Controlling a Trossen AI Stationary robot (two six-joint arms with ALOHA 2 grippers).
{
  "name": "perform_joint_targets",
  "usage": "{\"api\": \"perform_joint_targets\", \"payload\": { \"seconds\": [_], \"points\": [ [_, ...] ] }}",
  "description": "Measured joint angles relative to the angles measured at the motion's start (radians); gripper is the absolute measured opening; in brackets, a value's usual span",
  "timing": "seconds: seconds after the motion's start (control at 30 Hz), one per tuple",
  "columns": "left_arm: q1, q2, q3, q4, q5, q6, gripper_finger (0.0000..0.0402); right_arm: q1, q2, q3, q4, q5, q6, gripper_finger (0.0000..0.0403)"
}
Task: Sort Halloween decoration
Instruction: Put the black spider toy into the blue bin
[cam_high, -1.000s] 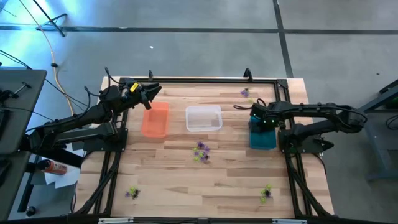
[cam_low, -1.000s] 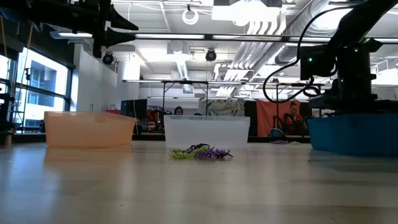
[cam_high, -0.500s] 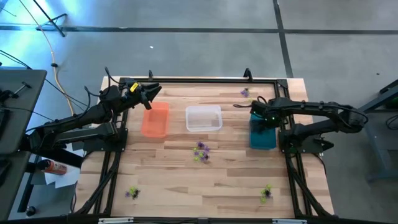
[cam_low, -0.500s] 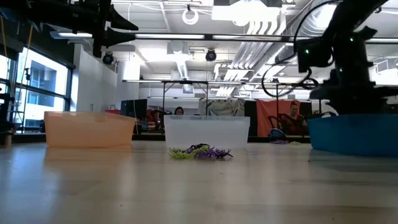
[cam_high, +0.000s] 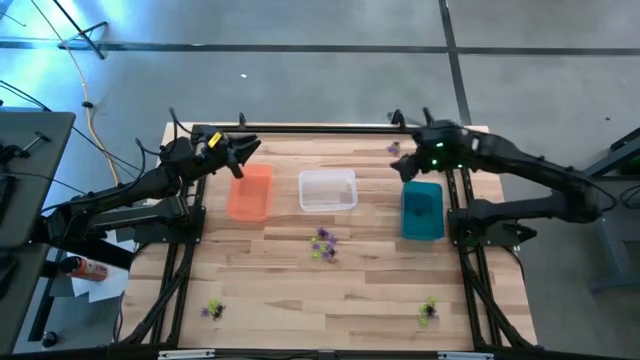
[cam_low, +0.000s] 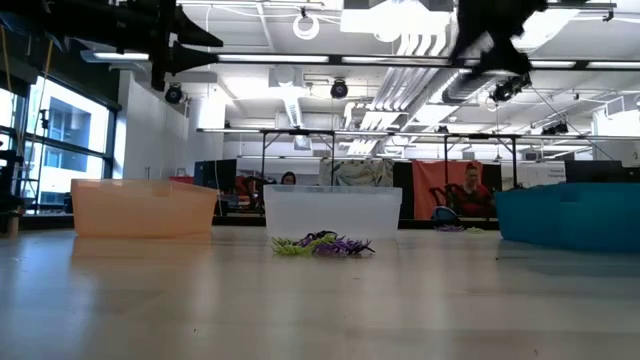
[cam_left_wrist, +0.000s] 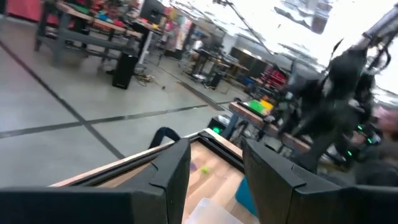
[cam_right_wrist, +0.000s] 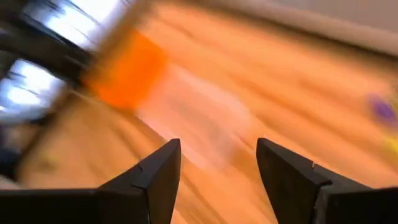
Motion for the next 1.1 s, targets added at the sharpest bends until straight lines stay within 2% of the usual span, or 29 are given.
{"api": "perform_joint_targets", "payload": {
  "seconds": [0.1,0.23,0.33,0.43,0.57,0.67,0.8,1.0,1.1],
  "points": [
    [0.000,0.000,0.000,0.000,0.080,0.007,0.0136,0.050,-0.029,0.006,0.157,0.002,-0.052,0.0204],
    [0.000,0.000,0.000,0.000,0.169,0.007,0.0136,0.108,-0.024,0.004,0.202,-0.008,-0.166,0.0204],
    [0.000,0.000,0.000,0.000,0.187,0.007,0.0136,0.133,-0.011,0.004,0.211,0.004,-0.183,0.0204],
    [0.000,0.000,0.000,-0.001,0.188,0.003,0.0136,0.141,0.005,0.004,0.213,0.020,-0.127,0.0204],
    [-0.001,0.002,0.000,-0.001,0.192,-0.082,0.0136,0.157,0.035,0.004,0.214,-0.008,-0.092,0.0203],
    [-0.022,0.008,0.000,-0.008,0.230,-0.097,0.0136,0.192,0.098,0.004,0.217,-0.105,-0.091,0.0203],
    [-0.086,0.027,0.001,-0.010,0.232,-0.075,0.0136,0.282,0.226,0.004,0.247,-0.212,-0.185,0.0203],
    [-0.156,0.043,0.001,-0.030,0.110,-0.055,0.0136,0.414,0.429,0.004,0.272,-0.183,-0.467,0.0203],
    [-0.166,0.045,0.001,-0.024,0.090,-0.072,0.0136,0.449,0.526,0.003,0.280,-0.175,-0.555,0.0203]
  ]
}}
